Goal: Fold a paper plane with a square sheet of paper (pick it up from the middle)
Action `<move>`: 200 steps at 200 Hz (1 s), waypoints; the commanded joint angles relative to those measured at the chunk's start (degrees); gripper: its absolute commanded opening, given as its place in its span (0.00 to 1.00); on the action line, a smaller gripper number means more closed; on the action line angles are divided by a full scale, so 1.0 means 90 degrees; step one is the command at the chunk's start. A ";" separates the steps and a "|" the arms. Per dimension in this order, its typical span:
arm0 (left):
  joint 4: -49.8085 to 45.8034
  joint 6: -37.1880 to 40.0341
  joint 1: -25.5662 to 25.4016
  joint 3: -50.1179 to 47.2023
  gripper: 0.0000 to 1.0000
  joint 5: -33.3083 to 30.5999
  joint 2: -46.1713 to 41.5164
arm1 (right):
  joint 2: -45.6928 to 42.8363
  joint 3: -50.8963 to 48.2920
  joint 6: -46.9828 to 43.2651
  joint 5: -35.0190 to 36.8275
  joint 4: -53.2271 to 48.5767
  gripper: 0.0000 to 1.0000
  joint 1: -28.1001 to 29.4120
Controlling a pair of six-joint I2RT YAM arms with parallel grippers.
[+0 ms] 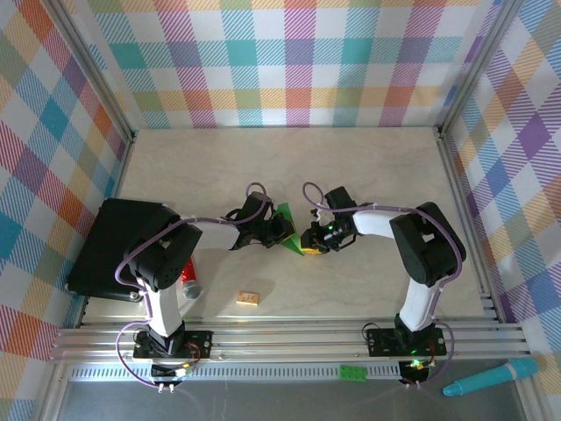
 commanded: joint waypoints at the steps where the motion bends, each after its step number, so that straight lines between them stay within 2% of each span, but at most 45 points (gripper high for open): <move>1: -0.0078 0.0101 0.0059 0.0100 0.10 0.0113 0.0100 | 0.0082 0.0045 0.0027 -0.0122 -0.0049 0.20 0.0067; 91: -0.0095 0.0085 0.0059 0.0132 0.10 0.0129 0.0161 | 0.0292 0.0030 -0.0108 0.0158 -0.0357 0.16 0.0148; 200: -0.0358 0.0241 0.0117 0.0341 0.10 0.0103 0.0230 | 0.0444 0.0006 -0.0462 0.0897 -0.0854 0.11 0.0213</move>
